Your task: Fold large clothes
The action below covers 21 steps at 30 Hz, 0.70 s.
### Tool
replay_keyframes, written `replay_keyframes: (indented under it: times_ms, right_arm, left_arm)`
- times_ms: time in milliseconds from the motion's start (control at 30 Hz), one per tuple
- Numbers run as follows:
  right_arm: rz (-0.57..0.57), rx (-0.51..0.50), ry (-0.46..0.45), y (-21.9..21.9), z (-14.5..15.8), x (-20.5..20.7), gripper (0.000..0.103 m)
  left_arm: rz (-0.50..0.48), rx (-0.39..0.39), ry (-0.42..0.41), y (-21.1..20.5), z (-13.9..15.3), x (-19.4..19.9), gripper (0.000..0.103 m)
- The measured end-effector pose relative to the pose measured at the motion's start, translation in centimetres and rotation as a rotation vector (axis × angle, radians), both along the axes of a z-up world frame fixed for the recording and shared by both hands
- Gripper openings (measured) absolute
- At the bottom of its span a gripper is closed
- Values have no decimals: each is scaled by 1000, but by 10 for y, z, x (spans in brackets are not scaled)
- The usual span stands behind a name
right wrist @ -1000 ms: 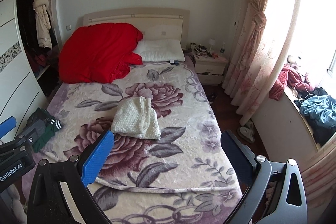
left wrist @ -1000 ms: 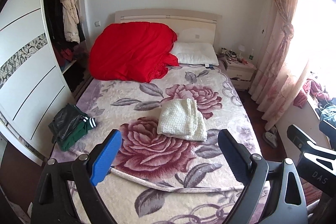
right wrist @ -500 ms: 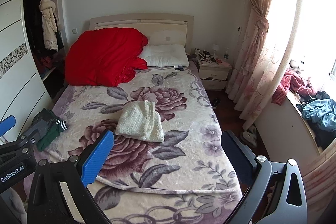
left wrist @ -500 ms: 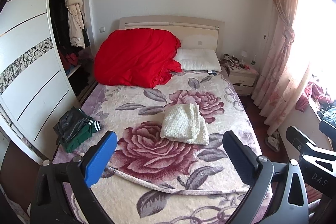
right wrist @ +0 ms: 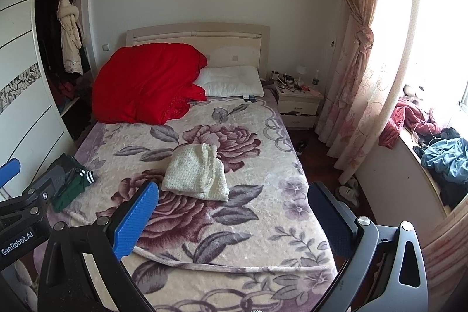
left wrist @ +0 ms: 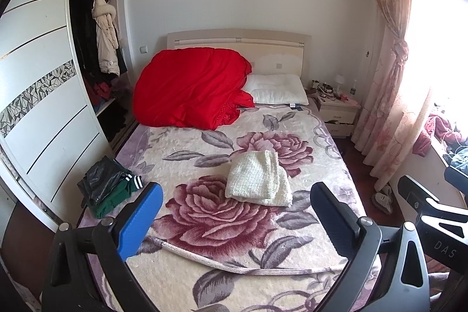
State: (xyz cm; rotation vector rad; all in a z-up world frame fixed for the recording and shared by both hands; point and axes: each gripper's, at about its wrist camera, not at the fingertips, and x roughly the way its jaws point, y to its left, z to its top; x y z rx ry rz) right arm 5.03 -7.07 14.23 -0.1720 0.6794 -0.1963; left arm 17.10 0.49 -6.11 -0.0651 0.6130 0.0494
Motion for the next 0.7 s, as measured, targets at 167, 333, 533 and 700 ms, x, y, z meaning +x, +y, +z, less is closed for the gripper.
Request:
replay_keyframes:
  times_ms: [167,333,533,700]
  right_arm:
    - [3,4,-4,0,1,-1,103]
    - [6,6,-9,1,2,0,103]
    - [7,5,-13,6,4,0,103]
    - [4,6,-21,10,6,-6,103]
  left_arm:
    - [5,3,-2,1,2,0,103]
    - [7,8,-5,3,4,-1,103]
    - [9,5,-15,3,10,-4,103]
    - [8,1,-22,-1,12,-5,103]
